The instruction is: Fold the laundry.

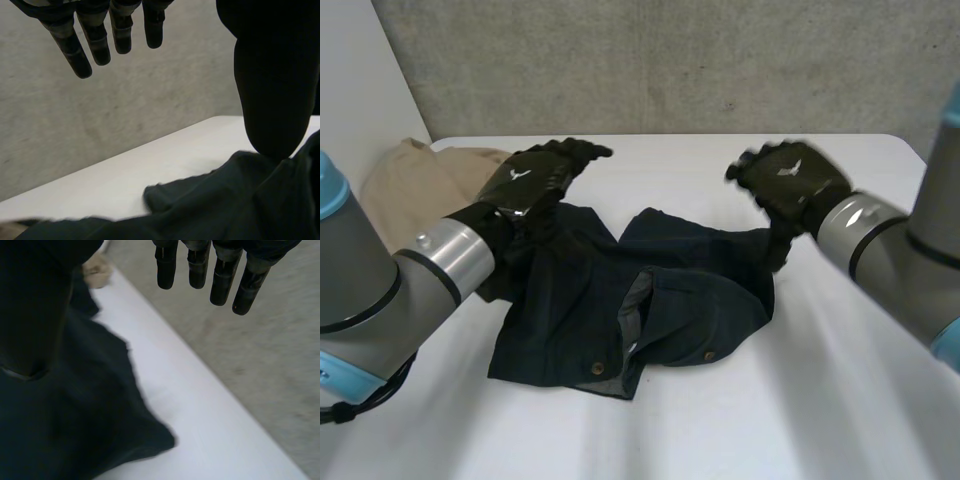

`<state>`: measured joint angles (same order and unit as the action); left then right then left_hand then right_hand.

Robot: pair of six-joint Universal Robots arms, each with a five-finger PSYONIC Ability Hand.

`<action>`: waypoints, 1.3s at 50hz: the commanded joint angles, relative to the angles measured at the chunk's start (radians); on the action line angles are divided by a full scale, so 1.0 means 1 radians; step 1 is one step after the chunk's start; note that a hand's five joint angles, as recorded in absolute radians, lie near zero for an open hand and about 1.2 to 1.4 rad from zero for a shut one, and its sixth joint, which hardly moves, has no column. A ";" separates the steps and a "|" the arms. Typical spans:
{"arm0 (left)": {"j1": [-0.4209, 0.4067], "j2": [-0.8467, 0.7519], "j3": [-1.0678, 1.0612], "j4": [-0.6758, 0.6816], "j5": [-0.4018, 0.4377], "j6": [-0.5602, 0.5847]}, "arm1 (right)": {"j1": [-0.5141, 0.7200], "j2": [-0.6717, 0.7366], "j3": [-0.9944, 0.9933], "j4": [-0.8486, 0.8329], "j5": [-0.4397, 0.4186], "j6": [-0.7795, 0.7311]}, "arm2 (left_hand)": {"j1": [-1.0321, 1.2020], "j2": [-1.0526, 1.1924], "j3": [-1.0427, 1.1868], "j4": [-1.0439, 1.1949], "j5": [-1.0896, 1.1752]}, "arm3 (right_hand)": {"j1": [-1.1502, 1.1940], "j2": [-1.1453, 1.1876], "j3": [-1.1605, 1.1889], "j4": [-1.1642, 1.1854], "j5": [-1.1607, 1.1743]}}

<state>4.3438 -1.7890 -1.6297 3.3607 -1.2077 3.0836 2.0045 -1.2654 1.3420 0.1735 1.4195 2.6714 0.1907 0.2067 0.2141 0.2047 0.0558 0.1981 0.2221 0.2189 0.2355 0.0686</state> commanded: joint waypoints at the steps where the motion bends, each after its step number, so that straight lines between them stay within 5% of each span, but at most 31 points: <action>1: 0.066 0.033 -0.062 0.003 -0.047 0.035 | 0.091 0.044 0.078 -0.018 -0.013 0.057 | 0.008 -0.008 -0.015 -0.006 -0.032 | -0.024 -0.048 -0.044 -0.061 -0.069; 9: 0.102 0.043 -0.090 0.011 -0.046 0.033 | 0.161 0.119 0.163 -0.207 -0.007 0.113 | 0.008 -0.008 -0.015 -0.006 -0.032 | -0.024 -0.048 -0.044 -0.061 -0.069; 13: 0.108 0.042 -0.098 0.014 -0.044 0.033 | 0.169 0.184 0.132 -0.230 0.007 0.110 | 0.008 -0.008 -0.015 -0.006 -0.032 | 0.627 0.603 0.607 0.590 0.582; 14: 0.109 0.042 -0.098 0.014 -0.044 0.033 | 0.165 0.195 0.121 -0.229 0.009 0.110 | 0.008 -0.008 -0.015 -0.006 -0.032 | 1.112 1.088 1.091 1.075 1.067; 17: 0.114 0.042 -0.098 0.014 -0.046 0.033 | 0.162 0.193 0.112 -0.229 0.009 0.104 | 0.008 -0.008 -0.015 -0.006 -0.032 | 1.198 1.174 1.177 1.161 1.153; 25: 0.128 0.053 -0.104 0.014 -0.047 0.035 | -0.032 0.176 -0.020 -0.255 0.001 0.049 | 0.002 -0.014 -0.021 -0.012 -0.037 | 1.198 1.174 1.177 1.161 1.153; 37: 0.134 0.042 -0.104 0.017 -0.041 0.035 | -0.223 0.464 -0.423 -0.434 -0.008 -0.258 | -0.001 -0.017 -0.024 -0.015 -0.040 | 1.191 1.166 1.170 1.153 1.145; 38: 0.132 0.040 -0.104 0.019 -0.041 0.037 | -0.236 0.498 -0.460 -0.451 0.001 -0.255 | -0.001 -0.017 -0.024 -0.015 -0.040 | 0.464 0.440 0.443 0.426 0.419; 39: 0.129 0.036 -0.101 0.023 -0.041 0.037 | -0.239 0.511 -0.469 -0.453 0.003 -0.252 | -0.001 -0.017 -0.024 -0.015 -0.040 | 0.064 0.040 0.043 0.027 0.019; 41: 0.126 0.023 -0.098 0.031 -0.042 0.037 | -0.239 0.523 -0.480 -0.453 0.001 -0.245 | 0.002 -0.014 -0.021 -0.012 -0.037 | -0.024 -0.048 -0.044 -0.061 -0.069; 48: 0.111 -0.039 -0.075 0.054 -0.047 0.038 | -0.240 0.442 -0.411 -0.413 0.070 -0.162 | 0.014 -0.002 -0.009 0.000 -0.026 | -0.024 -0.048 -0.044 -0.061 -0.069; 54: 0.102 -0.092 -0.049 0.051 -0.049 0.041 | -0.239 0.218 -0.238 -0.289 0.164 -0.087 | 0.043 0.027 0.020 0.029 0.004 | -0.024 -0.048 -0.044 -0.061 -0.069; 65: -0.002 -0.268 0.086 0.000 -0.124 0.228 | -0.104 0.075 0.087 -0.031 0.090 0.105 | 0.093 0.077 0.070 0.079 0.054 | -0.024 -0.048 -0.044 -0.061 -0.069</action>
<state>4.3906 -1.9674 -1.6129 3.3918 -1.2711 3.2100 1.8089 -1.1470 1.2763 0.0315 1.5713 2.6526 0.1984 0.2125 0.2168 0.2104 0.0583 0.1999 0.2176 0.2148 0.2341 0.0705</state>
